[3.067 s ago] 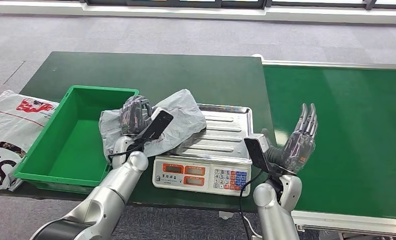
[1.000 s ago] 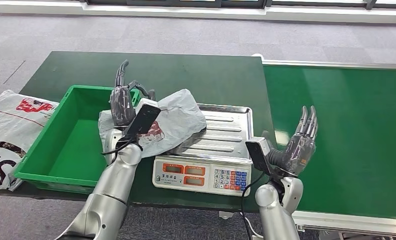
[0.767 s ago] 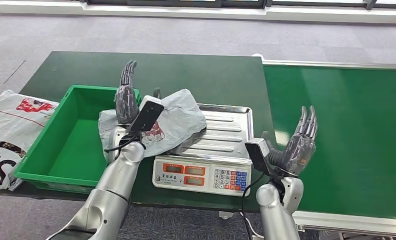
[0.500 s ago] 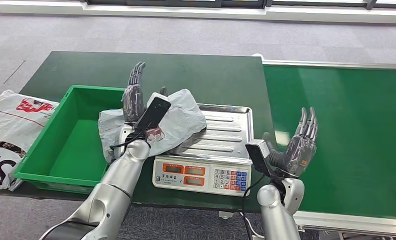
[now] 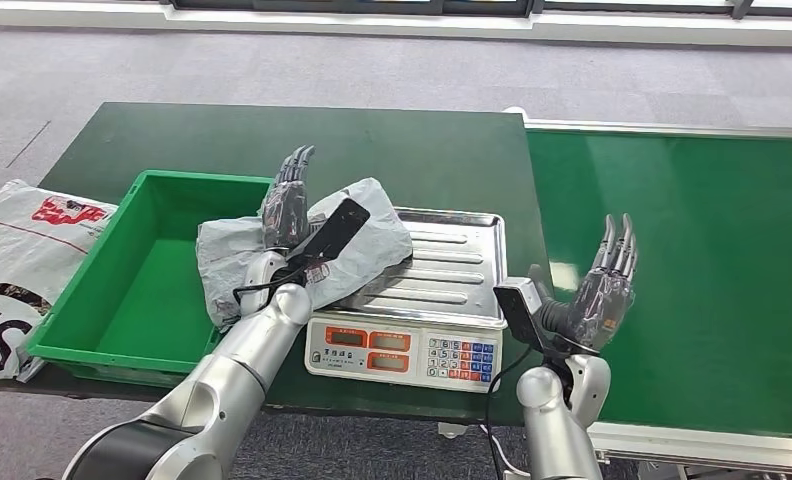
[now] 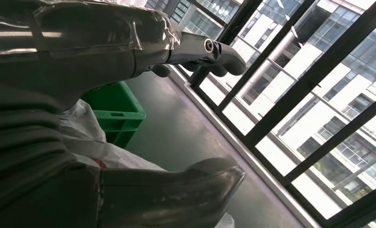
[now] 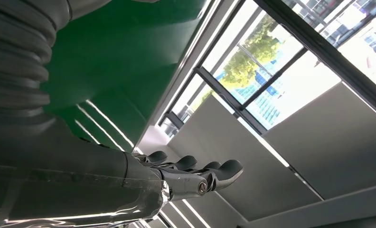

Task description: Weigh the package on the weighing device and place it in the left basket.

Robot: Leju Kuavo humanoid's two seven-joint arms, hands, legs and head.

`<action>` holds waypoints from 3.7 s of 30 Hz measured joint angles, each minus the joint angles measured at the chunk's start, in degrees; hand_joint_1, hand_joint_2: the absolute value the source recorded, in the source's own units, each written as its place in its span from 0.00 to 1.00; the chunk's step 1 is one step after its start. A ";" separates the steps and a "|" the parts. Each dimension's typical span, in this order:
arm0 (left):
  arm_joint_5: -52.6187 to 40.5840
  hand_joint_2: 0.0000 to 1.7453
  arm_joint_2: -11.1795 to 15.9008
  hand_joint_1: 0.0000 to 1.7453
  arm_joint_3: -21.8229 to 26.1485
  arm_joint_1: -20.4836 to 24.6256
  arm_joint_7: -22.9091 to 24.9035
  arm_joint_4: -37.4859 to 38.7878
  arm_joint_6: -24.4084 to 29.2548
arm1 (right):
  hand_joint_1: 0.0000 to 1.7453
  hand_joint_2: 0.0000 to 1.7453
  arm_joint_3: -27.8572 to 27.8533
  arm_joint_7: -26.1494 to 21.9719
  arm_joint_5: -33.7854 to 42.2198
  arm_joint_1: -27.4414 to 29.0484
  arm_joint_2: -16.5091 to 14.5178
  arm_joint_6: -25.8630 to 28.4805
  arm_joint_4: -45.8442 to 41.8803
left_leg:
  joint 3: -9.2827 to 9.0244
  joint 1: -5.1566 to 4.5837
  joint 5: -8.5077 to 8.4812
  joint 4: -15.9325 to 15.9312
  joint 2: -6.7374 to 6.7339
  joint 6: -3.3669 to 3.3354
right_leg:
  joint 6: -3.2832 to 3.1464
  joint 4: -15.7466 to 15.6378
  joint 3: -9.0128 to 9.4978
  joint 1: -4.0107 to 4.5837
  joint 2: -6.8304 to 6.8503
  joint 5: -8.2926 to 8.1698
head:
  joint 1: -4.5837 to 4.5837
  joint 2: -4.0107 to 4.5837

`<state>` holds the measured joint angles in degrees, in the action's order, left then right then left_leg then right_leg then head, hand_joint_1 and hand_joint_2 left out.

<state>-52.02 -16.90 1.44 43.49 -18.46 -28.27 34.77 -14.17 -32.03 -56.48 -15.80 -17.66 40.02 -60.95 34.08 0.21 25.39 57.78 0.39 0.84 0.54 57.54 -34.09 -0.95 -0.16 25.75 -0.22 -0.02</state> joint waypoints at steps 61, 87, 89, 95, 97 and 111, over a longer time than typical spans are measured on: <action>-25.45 1.00 3.37 1.00 -8.51 -0.13 21.30 9.15 -4.68 | 0.00 1.00 1.57 6.42 0.81 -2.06 -0.42 0.00 1.13 | -0.20 0.00 0.00 0.00 -0.01 0.00 | 0.00 0.00 0.19 0.01 0.00 0.00 | 0.00 0.00; -33.49 1.00 8.23 1.00 0.56 -14.79 27.24 -40.11 5.10 | 0.00 1.00 1.08 4.56 -1.02 -1.88 -0.42 0.00 0.23 | 0.03 0.01 0.00 0.00 -0.05 0.00 | 0.00 0.00 -0.05 0.02 -0.06 0.00 | -0.01 0.00; -33.49 1.00 8.72 1.00 0.63 -15.51 27.90 -42.07 5.10 | 0.00 1.00 1.08 4.57 -1.03 -1.88 -0.42 0.00 0.23 | 0.04 0.01 0.00 0.00 -0.05 0.00 | 0.00 0.00 -0.05 0.01 -0.06 0.00 | -0.01 0.00; -33.49 1.00 10.94 1.00 1.85 -16.66 31.65 -45.15 5.10 | 0.00 1.00 1.07 4.87 -1.09 -1.86 -0.42 0.00 0.21 | 0.03 0.01 -0.01 0.00 -0.05 0.01 | 0.00 0.00 -0.05 0.02 -0.06 0.00 | 0.00 0.00; -33.49 1.00 11.12 1.00 4.10 -16.59 30.44 -45.08 5.10 | 0.00 1.00 1.08 5.37 -1.07 -1.84 -0.42 0.01 0.12 | 0.03 0.01 -0.01 0.00 -0.05 0.01 | 0.00 0.01 -0.05 0.02 -0.06 0.00 | 0.00 0.00; -33.47 1.00 15.42 1.00 13.46 -12.36 37.42 -29.31 5.06 | 0.00 1.00 2.84 11.16 0.86 -0.06 0.22 -0.01 -3.10 | 0.03 0.01 -0.06 0.00 -0.04 0.06 | -0.01 0.01 -0.11 0.06 -0.06 0.00 | -0.02 0.00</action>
<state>-85.48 -1.48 14.91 31.13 18.96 -57.58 39.82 -11.33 -20.86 -55.63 -15.86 -17.44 40.01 -64.05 34.12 0.22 25.34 57.78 0.35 0.90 0.52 57.55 -34.20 -0.89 -0.22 25.75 -0.23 -0.02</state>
